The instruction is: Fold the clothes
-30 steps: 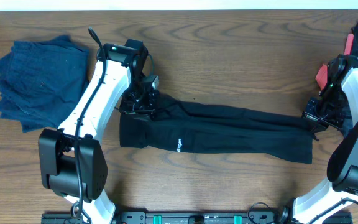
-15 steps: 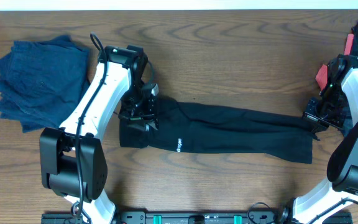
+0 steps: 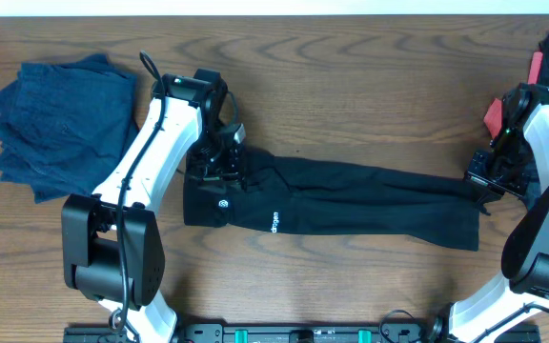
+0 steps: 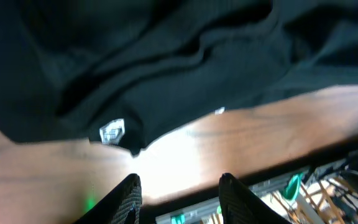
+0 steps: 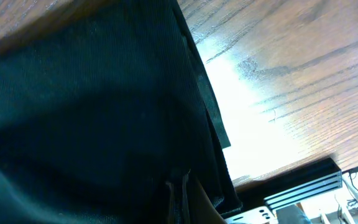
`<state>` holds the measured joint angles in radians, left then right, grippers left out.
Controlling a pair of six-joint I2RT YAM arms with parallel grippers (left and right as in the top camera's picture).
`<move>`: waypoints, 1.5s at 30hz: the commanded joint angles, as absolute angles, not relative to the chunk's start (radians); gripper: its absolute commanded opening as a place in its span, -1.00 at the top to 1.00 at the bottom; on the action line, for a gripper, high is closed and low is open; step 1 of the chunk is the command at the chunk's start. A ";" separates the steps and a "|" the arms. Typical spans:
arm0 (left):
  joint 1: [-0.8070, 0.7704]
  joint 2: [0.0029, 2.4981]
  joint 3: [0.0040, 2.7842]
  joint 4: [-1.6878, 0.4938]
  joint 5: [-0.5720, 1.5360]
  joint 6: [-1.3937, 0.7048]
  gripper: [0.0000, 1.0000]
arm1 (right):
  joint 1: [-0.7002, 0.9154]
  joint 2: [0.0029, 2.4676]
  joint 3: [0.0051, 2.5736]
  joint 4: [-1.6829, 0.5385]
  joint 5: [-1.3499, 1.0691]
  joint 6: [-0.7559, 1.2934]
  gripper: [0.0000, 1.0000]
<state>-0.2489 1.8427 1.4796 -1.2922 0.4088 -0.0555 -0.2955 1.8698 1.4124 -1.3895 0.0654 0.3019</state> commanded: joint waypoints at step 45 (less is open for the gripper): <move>-0.248 1.830 1.475 -1.289 0.408 -0.045 0.13 | -0.321 1.866 1.029 -0.963 0.091 0.339 -0.46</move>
<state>-0.2489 1.8427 1.4796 -1.2823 0.4088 -0.0521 -0.3153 1.8603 1.1007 -1.0229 0.1417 0.3141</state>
